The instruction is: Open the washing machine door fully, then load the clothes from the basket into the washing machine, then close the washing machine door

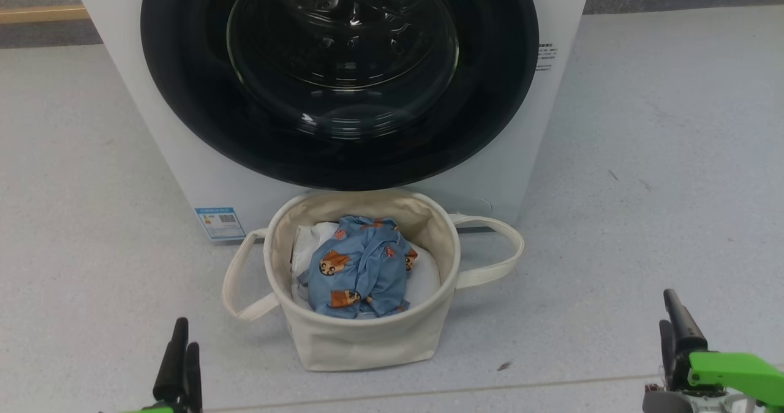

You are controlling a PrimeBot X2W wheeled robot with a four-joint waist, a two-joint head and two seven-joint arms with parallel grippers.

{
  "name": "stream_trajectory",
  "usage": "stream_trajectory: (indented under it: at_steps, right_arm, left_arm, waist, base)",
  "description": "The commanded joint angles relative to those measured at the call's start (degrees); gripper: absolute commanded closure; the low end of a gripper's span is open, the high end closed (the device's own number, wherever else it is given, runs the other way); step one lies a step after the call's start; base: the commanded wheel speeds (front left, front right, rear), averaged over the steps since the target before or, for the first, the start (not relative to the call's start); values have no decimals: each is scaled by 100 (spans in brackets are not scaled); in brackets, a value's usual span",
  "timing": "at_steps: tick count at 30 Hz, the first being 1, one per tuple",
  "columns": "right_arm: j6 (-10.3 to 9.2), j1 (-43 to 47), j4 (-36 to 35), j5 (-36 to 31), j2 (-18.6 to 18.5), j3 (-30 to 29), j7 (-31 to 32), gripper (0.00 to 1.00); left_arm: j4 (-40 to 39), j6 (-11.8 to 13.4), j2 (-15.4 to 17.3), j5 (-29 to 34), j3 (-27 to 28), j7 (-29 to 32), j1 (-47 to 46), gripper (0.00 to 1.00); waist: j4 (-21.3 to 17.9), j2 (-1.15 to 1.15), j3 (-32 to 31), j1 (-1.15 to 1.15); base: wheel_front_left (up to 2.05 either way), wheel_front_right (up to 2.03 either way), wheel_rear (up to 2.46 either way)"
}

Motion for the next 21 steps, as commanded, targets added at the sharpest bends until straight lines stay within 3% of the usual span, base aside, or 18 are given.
stream_trajectory:
  at_steps: [1,10,21]
  right_arm:
    - [0,-298,-223,-132,-36,-14,-76,0]
    - [0,-437,-437,-301,-41,72,-227,0]
    - [0,-545,-705,-1368,-46,312,-395,0]
  left_arm:
    - [-167,-11,55,104,127,-55,-289,0]
    - [-282,-14,60,707,357,-206,-386,0]
    - [-590,112,65,1543,476,-373,-456,0]
  waist:
    - [4,0,-2,0]
    - [24,0,-21,0]
    - [51,0,-51,0]
  base:
    - [0,0,0]
    - [0,0,0]
    - [0,0,0]
